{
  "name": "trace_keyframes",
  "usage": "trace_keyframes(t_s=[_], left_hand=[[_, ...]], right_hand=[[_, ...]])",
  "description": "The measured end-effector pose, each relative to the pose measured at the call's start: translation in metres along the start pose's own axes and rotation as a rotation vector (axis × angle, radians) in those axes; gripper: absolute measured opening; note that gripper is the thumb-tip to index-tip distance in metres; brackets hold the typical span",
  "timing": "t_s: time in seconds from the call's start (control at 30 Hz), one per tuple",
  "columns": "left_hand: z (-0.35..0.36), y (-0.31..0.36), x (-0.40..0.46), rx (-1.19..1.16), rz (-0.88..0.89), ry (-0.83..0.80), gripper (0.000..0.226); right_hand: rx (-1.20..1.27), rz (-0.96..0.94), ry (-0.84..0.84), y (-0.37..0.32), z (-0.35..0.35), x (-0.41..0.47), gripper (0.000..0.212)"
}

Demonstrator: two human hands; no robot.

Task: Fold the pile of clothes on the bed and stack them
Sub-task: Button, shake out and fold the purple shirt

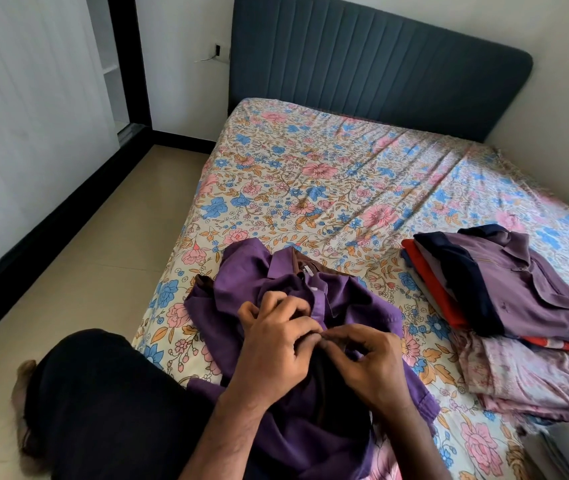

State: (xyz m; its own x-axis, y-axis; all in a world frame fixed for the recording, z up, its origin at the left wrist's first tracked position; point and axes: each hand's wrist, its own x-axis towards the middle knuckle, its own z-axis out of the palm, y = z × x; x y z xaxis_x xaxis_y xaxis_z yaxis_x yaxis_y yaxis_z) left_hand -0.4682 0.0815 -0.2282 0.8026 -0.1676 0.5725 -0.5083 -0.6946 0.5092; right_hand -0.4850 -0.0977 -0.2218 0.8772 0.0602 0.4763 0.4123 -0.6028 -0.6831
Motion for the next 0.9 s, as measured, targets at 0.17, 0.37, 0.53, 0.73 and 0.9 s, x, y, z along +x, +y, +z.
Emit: trace_keyframes(t_s=[0.17, 0.37, 0.53, 0.73, 0.9], left_hand=[[0.0, 0.006, -0.001, -0.029, 0.005, -0.017, 0.006], [-0.001, 0.012, 0.0, -0.024, 0.038, -0.007, 0.012], [0.004, 0.01, -0.002, -0.111, -0.017, -0.003, 0.01], [0.005, 0.01, -0.004, -0.278, -0.137, -0.042, 0.041], [0.002, 0.009, -0.004, -0.557, -0.29, -0.101, 0.024]], right_hand=[[0.036, 0.048, 0.066, 0.002, -0.001, 0.002, 0.024], [0.065, 0.084, 0.124, -0.002, 0.004, 0.002, 0.025], [0.054, 0.08, 0.194, -0.007, 0.006, 0.0, 0.027], [-0.006, -0.07, 0.203, -0.015, -0.003, 0.01, 0.02], [0.013, -0.09, 0.161, -0.01, -0.005, 0.005, 0.019]])
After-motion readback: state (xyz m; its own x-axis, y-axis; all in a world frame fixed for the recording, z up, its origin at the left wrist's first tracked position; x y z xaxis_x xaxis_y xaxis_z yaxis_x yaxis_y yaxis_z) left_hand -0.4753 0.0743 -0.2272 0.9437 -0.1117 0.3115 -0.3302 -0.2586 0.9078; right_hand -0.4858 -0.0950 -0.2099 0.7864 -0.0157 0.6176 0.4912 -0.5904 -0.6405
